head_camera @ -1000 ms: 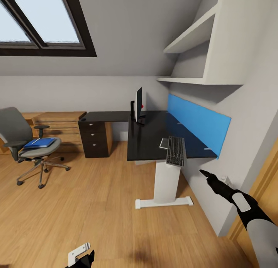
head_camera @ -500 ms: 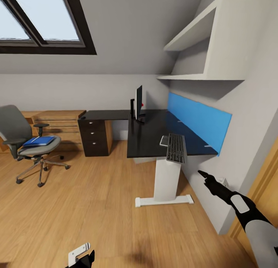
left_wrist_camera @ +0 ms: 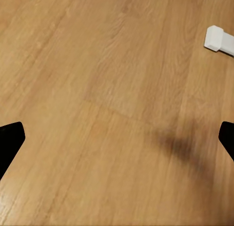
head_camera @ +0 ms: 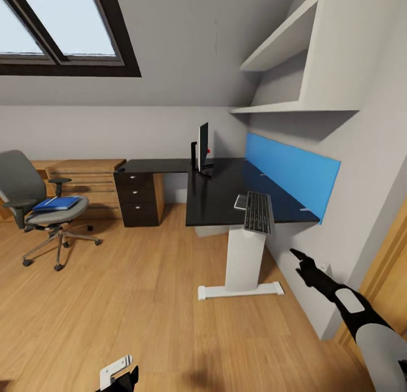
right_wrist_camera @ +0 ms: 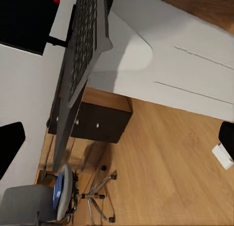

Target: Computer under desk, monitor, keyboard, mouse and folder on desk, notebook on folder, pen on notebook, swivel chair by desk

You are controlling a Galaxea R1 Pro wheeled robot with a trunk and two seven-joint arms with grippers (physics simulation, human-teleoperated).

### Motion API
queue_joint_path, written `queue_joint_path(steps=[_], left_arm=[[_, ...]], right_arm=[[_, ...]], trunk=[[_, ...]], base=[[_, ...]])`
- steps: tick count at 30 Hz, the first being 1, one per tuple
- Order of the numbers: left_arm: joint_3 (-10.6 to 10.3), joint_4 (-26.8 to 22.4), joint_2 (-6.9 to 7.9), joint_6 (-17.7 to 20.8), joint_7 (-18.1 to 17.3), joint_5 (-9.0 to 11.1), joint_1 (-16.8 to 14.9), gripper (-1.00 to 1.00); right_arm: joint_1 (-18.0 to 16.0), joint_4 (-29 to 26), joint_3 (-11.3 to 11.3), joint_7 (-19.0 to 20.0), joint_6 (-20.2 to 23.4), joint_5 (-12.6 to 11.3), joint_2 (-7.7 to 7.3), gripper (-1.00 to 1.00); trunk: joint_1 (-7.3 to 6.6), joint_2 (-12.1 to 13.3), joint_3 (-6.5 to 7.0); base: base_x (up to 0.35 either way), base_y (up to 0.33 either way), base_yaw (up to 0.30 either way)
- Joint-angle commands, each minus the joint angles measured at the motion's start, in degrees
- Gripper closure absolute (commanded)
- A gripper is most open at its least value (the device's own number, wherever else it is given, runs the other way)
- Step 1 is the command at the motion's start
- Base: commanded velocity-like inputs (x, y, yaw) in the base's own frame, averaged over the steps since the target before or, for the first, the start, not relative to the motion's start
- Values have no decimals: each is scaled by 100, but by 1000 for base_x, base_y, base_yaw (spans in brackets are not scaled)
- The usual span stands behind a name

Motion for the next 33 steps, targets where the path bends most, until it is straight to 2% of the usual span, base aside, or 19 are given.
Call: queue_joint_path(steps=[1, 3, 7, 13, 18, 33], left_arm=[[3, -3, -3, -7, 8, 60, -2, -100], [3, -3, -3, -7, 8, 60, -2, -100], [3, -2, -3, -7, 8, 60, -2, -100], [3, -2, -3, -7, 8, 60, -3, -100], [3, -1, -3, -7, 8, 60, -2, -100], [11, -3, 5, -13, -1, 54, -2, -100]], right_arm=[[-6, 33, -33, 21, 50, -120, 3, -100], [-6, 91, -29, 114, 57, -337, 2, -100], [-6, 132, -24, 389, 125, -504, -1, -100], [-6, 158, -22, 1047, 513, -596, -3, -100], [-6, 191, -21, 1516, 889, -616, -10, -100], [-6, 329, -25, 1673, 1010, -641, -21, -100]], trunk=[[22, -44, -24], [66, -125, -60], [154, -285, -132], [285, -526, -239], [285, -526, -239], [285, -526, -239]], base=[[0, 0, 0], [0, 0, 0], [0, 0, 0], [0, 0, 0], [0, 0, 0], [14, 15, 0]])
